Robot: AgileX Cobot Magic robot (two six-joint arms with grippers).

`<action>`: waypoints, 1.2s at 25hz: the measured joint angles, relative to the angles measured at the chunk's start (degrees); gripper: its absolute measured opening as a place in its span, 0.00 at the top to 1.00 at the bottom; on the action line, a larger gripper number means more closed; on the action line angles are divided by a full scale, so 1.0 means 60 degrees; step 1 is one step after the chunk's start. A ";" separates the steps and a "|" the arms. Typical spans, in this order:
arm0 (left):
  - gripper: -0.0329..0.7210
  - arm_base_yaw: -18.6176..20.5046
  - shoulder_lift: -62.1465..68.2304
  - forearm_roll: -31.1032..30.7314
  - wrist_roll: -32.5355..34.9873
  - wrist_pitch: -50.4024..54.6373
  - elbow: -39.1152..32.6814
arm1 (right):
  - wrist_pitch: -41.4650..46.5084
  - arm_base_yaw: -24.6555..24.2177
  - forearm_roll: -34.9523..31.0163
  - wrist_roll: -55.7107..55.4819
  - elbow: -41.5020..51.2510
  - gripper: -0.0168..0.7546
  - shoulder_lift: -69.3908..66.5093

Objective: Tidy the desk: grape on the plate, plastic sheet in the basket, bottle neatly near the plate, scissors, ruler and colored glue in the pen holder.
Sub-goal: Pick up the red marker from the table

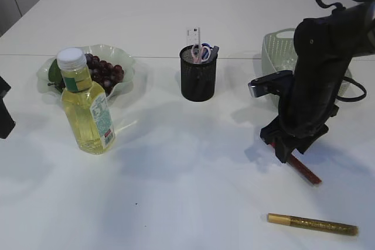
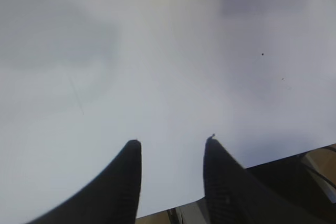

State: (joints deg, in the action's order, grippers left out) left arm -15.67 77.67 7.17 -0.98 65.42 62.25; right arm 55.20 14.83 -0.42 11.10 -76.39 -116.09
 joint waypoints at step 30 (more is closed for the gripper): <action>0.57 0.0000 0.0000 0.0000 0.0000 -0.0017 0.0000 | -0.0206 0.0000 0.0120 -0.0024 0.0000 0.77 -0.0444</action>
State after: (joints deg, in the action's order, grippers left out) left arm -15.67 77.67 7.17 -0.98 65.32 62.25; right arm 53.97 14.83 0.30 10.95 -76.39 -118.75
